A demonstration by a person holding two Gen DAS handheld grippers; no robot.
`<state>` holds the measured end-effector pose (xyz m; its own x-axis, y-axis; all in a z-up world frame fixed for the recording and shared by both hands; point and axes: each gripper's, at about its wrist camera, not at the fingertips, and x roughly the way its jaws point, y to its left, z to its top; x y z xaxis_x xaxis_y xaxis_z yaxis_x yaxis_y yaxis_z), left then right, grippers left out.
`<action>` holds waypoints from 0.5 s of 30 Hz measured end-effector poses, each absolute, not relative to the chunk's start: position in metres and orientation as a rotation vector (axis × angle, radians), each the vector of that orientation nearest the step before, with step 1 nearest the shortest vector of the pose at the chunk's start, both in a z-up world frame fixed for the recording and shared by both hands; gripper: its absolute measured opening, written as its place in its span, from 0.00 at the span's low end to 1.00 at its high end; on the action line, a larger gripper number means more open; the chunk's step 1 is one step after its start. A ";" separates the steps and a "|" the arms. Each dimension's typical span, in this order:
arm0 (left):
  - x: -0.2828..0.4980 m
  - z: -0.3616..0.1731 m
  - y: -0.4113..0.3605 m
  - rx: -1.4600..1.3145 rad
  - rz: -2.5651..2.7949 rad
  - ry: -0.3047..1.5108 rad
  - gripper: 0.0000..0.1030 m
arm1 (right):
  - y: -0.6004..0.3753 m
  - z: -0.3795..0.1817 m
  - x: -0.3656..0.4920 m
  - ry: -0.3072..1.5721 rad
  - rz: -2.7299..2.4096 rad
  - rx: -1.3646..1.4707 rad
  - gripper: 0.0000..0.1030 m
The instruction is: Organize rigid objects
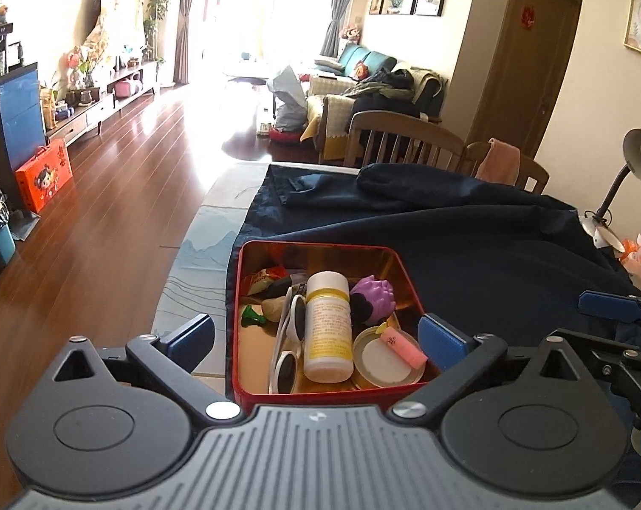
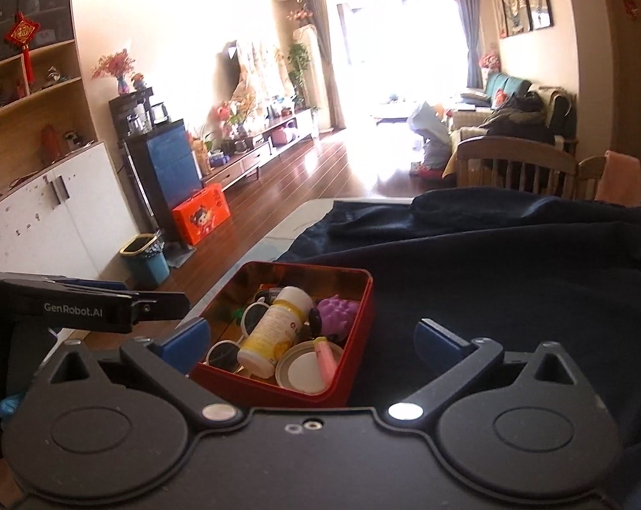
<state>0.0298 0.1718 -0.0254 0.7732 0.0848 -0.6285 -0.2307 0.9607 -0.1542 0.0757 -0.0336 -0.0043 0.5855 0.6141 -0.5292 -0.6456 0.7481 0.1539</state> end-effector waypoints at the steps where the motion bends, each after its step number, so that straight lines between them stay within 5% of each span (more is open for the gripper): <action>1: 0.028 -0.024 0.170 -0.226 0.167 0.663 1.00 | -0.034 -0.004 0.074 0.588 0.734 -0.057 1.00; 15: 0.010 -0.012 0.146 -0.190 0.112 0.651 1.00 | -0.039 0.000 0.065 0.590 0.726 -0.028 1.00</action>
